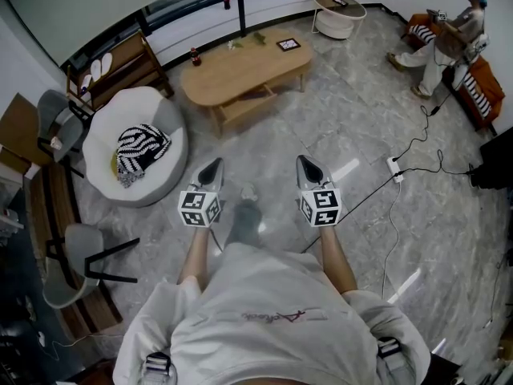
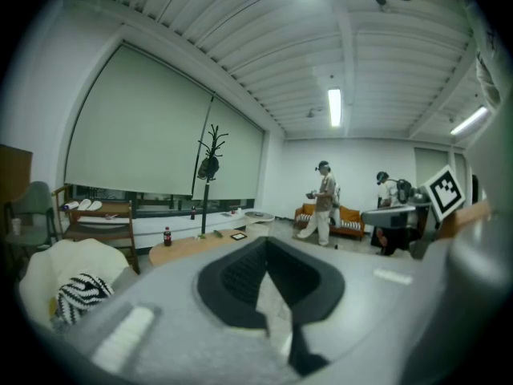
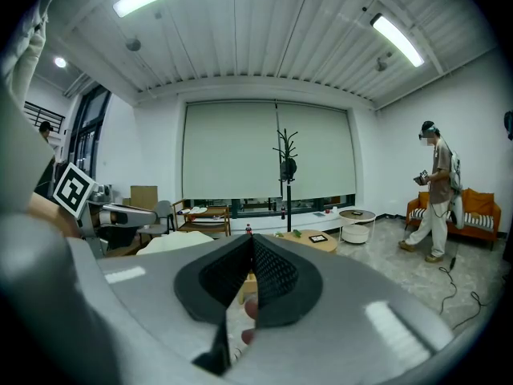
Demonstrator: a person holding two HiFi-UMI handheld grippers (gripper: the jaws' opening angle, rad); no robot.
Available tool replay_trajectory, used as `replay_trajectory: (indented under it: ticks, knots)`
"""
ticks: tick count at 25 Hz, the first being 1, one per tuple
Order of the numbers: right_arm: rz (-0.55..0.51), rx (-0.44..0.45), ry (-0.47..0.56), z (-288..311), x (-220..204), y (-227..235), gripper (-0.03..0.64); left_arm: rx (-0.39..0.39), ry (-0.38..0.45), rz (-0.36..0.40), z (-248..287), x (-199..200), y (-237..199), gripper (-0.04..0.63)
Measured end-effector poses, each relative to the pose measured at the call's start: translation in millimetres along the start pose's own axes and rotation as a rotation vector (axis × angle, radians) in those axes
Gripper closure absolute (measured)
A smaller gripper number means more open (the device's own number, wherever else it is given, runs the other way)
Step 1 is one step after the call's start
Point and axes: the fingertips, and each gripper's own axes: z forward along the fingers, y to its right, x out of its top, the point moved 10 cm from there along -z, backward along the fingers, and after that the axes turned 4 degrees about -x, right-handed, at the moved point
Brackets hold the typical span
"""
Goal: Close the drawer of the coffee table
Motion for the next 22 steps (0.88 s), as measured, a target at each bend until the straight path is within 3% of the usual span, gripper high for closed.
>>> replay_trajectory:
  ticks: [9, 22]
  knots:
    - [-0.011, 0.008, -0.007, 60, 8, 12, 0.611, 0.006, -0.007, -0.024, 43, 1, -42, 0.597]
    - [-0.026, 0.0, -0.052, 185, 31, 60, 0.611, -0.017, -0.034, -0.068, 160, 14, -116, 0.597]
